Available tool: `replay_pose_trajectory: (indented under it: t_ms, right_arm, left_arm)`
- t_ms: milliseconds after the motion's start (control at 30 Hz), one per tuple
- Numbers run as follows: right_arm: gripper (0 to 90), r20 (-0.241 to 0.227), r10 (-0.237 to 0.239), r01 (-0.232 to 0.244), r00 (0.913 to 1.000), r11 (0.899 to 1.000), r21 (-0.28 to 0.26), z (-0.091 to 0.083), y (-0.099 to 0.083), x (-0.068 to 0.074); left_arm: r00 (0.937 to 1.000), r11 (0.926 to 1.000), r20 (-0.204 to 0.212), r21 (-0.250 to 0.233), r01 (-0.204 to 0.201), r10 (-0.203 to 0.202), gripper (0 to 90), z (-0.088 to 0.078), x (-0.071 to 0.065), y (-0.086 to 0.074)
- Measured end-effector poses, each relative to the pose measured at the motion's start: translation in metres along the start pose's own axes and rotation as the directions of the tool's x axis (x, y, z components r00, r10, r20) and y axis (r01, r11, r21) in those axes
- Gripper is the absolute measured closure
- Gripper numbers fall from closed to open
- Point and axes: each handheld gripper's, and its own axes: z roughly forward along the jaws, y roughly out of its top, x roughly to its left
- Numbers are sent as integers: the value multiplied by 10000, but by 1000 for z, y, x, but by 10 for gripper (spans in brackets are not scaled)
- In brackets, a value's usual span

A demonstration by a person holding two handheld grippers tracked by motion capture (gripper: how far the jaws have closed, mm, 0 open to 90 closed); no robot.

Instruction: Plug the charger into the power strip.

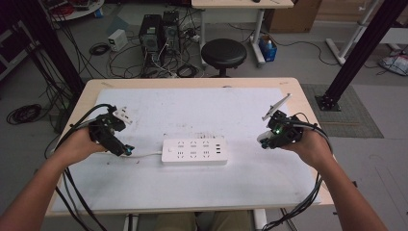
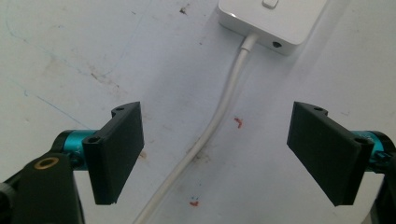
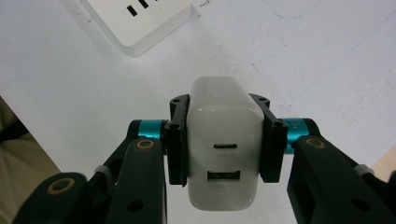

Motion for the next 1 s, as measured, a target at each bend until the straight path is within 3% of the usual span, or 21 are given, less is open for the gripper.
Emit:
replay_pose_trajectory:
  t_ms: [33,133,267,400,533,700,833,900,967,1000]
  right_arm:
    - [619,-46,-61,61,10000,10000,-32,-1,2,0]
    - [618,-33,-114,114,9999,9999,-74,-3,6,1]
    - [618,64,-646,647,9979,9976,-253,-7,23,8]
    - [618,-169,-1106,1096,9937,9927,-503,-6,41,15]
    - [619,-566,-1981,1955,9786,9795,-484,6,65,24]
    - [619,-954,-2714,2730,9577,9620,39,31,98,36]
    - [620,-1222,-3390,3462,9328,9371,434,51,119,43]
    - [620,-1326,-3511,3614,9269,9302,635,59,126,48]
    - [619,-1406,-3855,3974,9119,9151,682,67,134,49]
    - [619,-1418,-3879,4013,9107,9122,824,69,136,51]
  left_arm:
    - [9998,9997,23,133,-186,186,187,0,1,0]
    - [9998,9998,111,62,-169,168,187,1,-2,-1]
    - [9992,9995,288,77,-294,292,187,2,-5,-1]
    - [9993,9996,264,-31,-275,275,187,1,-6,-2]
    - [9984,9989,356,143,-445,440,187,3,-8,-3]
    - [9985,9989,350,179,-426,419,187,8,-11,-8]
    - [9988,9983,233,371,-451,442,187,12,-12,-11]
    - [9988,9981,210,429,-446,438,187,15,-12,-11]
    - [9988,9980,193,438,-461,453,187,16,-13,-10]
    - [9991,9985,172,386,-387,381,187,16,-14,-10]
